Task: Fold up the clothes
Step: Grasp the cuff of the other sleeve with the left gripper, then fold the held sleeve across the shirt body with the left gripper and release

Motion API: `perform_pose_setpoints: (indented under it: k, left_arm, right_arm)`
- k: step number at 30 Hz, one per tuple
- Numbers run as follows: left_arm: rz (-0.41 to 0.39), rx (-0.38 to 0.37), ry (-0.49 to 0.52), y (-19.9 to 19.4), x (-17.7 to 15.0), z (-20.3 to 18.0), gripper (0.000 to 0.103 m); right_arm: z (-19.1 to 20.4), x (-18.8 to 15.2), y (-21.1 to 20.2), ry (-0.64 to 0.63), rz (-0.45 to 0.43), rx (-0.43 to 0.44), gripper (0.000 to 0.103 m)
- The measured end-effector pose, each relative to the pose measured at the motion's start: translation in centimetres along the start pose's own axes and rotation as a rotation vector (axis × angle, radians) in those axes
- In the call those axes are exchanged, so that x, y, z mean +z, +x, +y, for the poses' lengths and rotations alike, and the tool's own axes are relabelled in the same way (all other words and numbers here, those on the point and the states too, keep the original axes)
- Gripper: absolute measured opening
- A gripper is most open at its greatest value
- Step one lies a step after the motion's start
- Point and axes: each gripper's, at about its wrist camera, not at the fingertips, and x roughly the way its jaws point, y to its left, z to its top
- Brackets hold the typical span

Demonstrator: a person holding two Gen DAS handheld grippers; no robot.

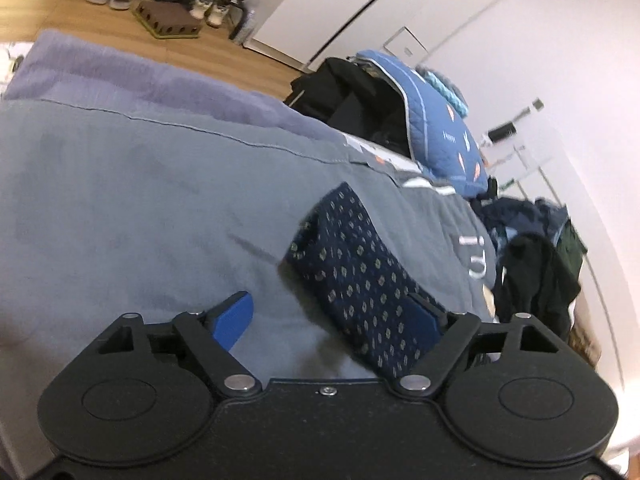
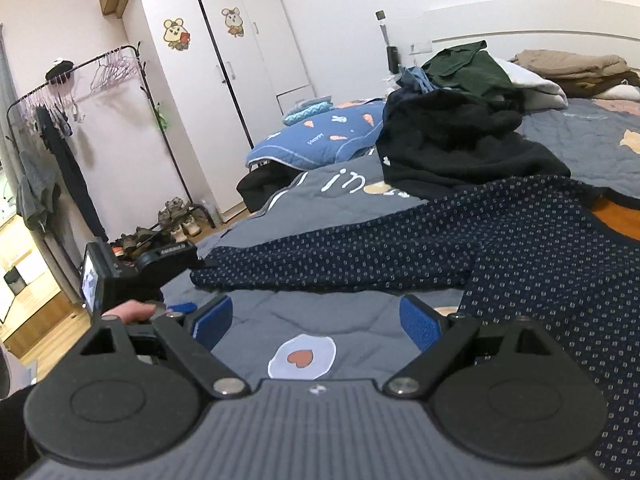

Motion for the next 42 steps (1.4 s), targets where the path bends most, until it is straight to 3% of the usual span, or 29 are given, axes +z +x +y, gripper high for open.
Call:
perform_pose_setpoints:
  k: [4,5,6,8,12,21,28,37,42]
  left_arm:
    - [-0.016,-0.003,-0.002,0.5,-0.2,-0.3,0.065]
    - [-0.014,-0.003,0.003,0.6,-0.4,-0.4,0.055]
    - [-0.007,-0.007,0.002,0.8,-0.4,-0.4,0.035]
    - [0.018,-0.025,-0.022,1.1,-0.5,0.0,0.014]
    - [0.012,-0.039,-0.029,0.9,-0.5,0.0,0.007]
    - [-0.026,-0.154,0.085,-1.0,-1.1,-4.3,0.005]
    - [0.007,-0.359,0.291,-3.4,-4.4,-11.3,0.005]
    - [0.135,-0.601,0.633,-7.2,-15.0,-20.6,0.005]
    - [0.19,-0.639,0.735,-8.3,-20.3,-22.6,0.005]
  right_arm:
    - [-0.7,-0.6,0.1,0.02,0.013,-0.017,0.09]
    - [-0.8,-0.7,0.2,0.028,0.017,-0.02,0.09]
    - [-0.9,-0.8,0.2,0.035,0.02,-0.022,0.09]
    - [-0.8,-0.8,0.1,0.036,0.02,-0.024,0.09]
    - [-0.4,-0.7,-0.3,0.026,0.014,-0.021,0.09]
    - [-0.4,-0.4,-1.7,0.014,0.006,-0.026,0.09]
    - [-1.9,-0.5,-4.2,0.034,-0.014,-0.063,0.09]
    - [-6.9,-2.0,-9.2,0.112,-0.052,-0.166,0.09]
    - [-10.3,-3.7,-11.2,0.161,-0.065,-0.24,0.09]
